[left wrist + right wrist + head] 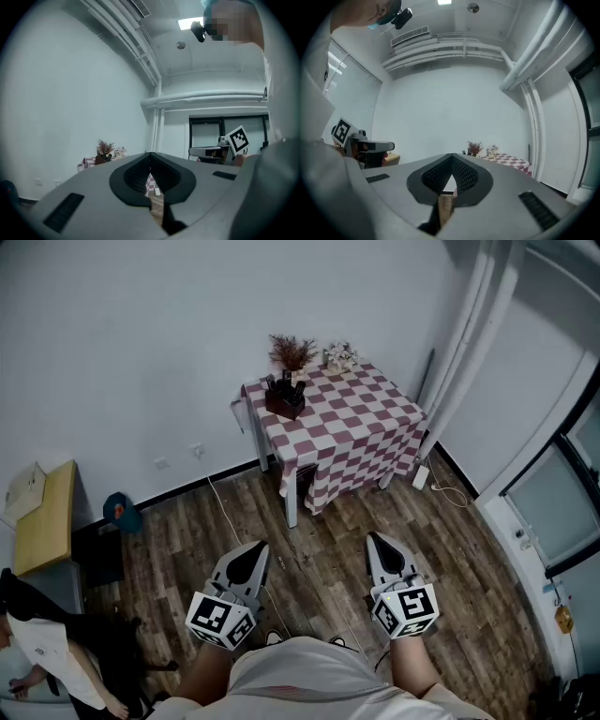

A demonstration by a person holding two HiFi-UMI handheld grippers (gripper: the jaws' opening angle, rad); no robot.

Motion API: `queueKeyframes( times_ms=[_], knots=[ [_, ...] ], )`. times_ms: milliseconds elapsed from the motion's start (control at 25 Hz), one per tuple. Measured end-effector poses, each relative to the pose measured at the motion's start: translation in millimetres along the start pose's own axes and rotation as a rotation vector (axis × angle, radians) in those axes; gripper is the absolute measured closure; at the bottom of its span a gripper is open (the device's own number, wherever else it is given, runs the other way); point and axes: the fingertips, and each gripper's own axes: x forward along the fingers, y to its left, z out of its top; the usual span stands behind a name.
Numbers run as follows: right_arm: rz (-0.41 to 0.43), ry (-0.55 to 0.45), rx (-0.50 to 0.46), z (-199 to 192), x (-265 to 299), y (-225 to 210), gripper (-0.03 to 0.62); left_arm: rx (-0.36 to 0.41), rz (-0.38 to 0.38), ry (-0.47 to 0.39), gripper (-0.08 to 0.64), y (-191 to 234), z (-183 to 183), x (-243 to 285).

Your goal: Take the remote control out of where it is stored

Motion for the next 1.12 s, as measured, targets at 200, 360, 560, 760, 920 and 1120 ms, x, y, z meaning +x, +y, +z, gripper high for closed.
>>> queueKeyframes(
  times_ms=[200, 360, 560, 760, 920, 1120],
  knots=[
    [-0.004, 0.000, 0.007, -2.7, -5.0, 6.9, 0.580, 0.002, -0.004, -0.001, 0.551, -0.6, -0.3, -8.0],
    [-0.007, 0.008, 0.005, -5.1, -7.4, 6.9, 0.580, 0.005, -0.006, -0.005, 0.551, -2.0, -0.7, -7.7],
    [0.001, -0.030, 0.066, -2.8, -9.2, 3.3, 0.578, -0.001, 0.001, -0.004, 0.551, -0.1, -2.1, -6.3],
    [0.010, -0.036, 0.077, -3.1, -3.5, 5.5, 0.578, -0.005, 0.003, -0.005, 0.551, 6.4, -3.3, -5.8],
    [0.019, -0.023, 0.069, -6.9, 5.2, 12.7, 0.578, -0.014, 0.007, -0.008, 0.551, 15.8, -4.2, -8.7],
    [0.022, -0.003, 0.067, -11.3, 19.7, 26.2, 0.578, -0.020, 0.004, 0.002, 0.551, 32.6, -4.5, -14.7]
  ],
)
